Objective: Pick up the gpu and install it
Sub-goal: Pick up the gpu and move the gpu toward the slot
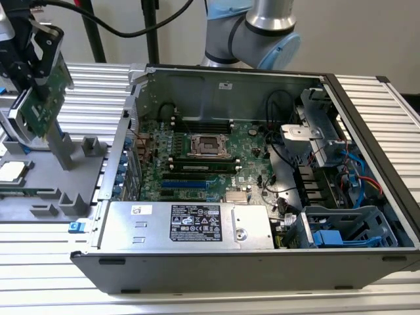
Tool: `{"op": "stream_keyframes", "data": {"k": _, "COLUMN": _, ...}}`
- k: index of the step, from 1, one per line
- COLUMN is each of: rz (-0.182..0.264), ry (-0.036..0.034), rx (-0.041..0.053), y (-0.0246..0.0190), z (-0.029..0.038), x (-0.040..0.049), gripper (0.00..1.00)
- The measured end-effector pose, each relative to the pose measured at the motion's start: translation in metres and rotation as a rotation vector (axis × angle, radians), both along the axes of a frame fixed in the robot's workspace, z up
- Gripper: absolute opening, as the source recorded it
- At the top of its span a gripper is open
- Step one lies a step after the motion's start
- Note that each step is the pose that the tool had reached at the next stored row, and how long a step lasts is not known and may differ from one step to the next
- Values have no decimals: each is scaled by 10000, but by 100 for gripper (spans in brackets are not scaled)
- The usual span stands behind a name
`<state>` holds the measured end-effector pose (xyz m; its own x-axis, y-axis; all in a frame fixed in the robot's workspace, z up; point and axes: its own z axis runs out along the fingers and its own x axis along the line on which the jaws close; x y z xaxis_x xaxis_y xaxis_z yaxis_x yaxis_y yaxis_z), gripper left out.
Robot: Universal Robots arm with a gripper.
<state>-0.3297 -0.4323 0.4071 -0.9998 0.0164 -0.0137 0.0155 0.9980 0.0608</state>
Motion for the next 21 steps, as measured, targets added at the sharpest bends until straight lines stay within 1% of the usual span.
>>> {"op": "stream_keyframes", "data": {"k": 15, "rz": 0, "ry": 0, "rx": 0, "y": 0, "z": 84, "x": 0, "gripper": 0}}
{"op": "stream_keyframes", "data": {"k": 21, "rz": 0, "ry": 0, "rx": -1, "y": 0, "z": 143, "x": 0, "gripper": 0}}
